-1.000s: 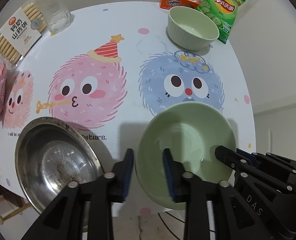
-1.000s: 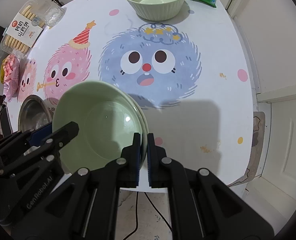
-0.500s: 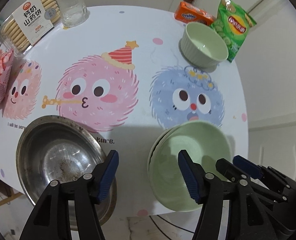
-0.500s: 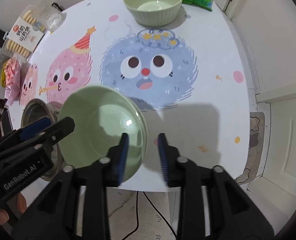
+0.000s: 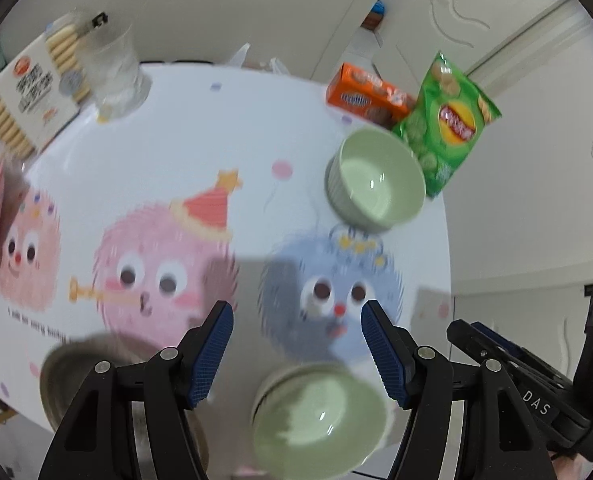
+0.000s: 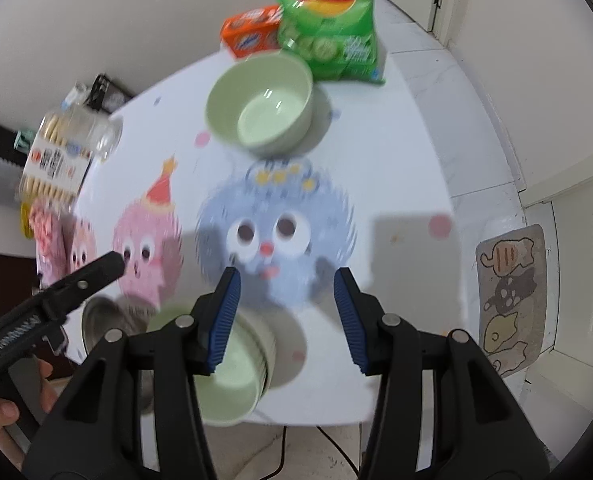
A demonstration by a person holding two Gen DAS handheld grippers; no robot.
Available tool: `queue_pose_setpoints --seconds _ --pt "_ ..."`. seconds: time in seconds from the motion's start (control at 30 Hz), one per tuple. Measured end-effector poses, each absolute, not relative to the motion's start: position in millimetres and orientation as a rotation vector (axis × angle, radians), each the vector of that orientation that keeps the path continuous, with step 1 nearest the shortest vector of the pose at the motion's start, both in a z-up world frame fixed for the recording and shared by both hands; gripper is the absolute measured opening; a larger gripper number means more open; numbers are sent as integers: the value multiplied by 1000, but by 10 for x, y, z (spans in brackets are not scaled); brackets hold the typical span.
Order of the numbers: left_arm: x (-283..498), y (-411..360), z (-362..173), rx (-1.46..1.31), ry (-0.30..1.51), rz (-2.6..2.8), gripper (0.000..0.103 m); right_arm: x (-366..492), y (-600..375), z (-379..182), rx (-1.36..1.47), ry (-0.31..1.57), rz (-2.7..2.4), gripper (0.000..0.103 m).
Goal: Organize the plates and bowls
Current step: 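Move both open grippers to the second pale green bowl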
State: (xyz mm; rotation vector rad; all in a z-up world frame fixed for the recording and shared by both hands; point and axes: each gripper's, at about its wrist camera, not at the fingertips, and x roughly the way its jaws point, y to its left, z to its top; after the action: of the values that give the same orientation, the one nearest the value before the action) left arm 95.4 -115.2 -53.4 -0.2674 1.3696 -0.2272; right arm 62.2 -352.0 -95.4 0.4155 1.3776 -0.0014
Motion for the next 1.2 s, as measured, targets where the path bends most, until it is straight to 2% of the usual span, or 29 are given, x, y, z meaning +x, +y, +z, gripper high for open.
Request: queue_pose_setpoints --seconds 0.37,0.77,0.9,1.07,1.17,1.2 --pt "1770 -1537 -861 -335 1491 -251 68 1481 -3806 -1092 491 1391 18 50" --pt "2213 -1599 -1195 -389 1560 -209 67 1989 -3890 -1426 520 1468 42 50" --pt "2295 -1632 -1251 -385 1570 -208 67 2084 -3923 -1535 514 1498 44 43" --pt "2379 -1658 -1330 -381 1588 -214 66 2152 -3977 -1670 518 1537 45 42" --pt "2420 -1655 -1353 -388 1594 -211 59 2179 -3988 -1716 526 1545 54 38" --pt "2432 -1656 -1372 -392 1598 -214 56 2186 -3978 -1726 524 1547 58 32"
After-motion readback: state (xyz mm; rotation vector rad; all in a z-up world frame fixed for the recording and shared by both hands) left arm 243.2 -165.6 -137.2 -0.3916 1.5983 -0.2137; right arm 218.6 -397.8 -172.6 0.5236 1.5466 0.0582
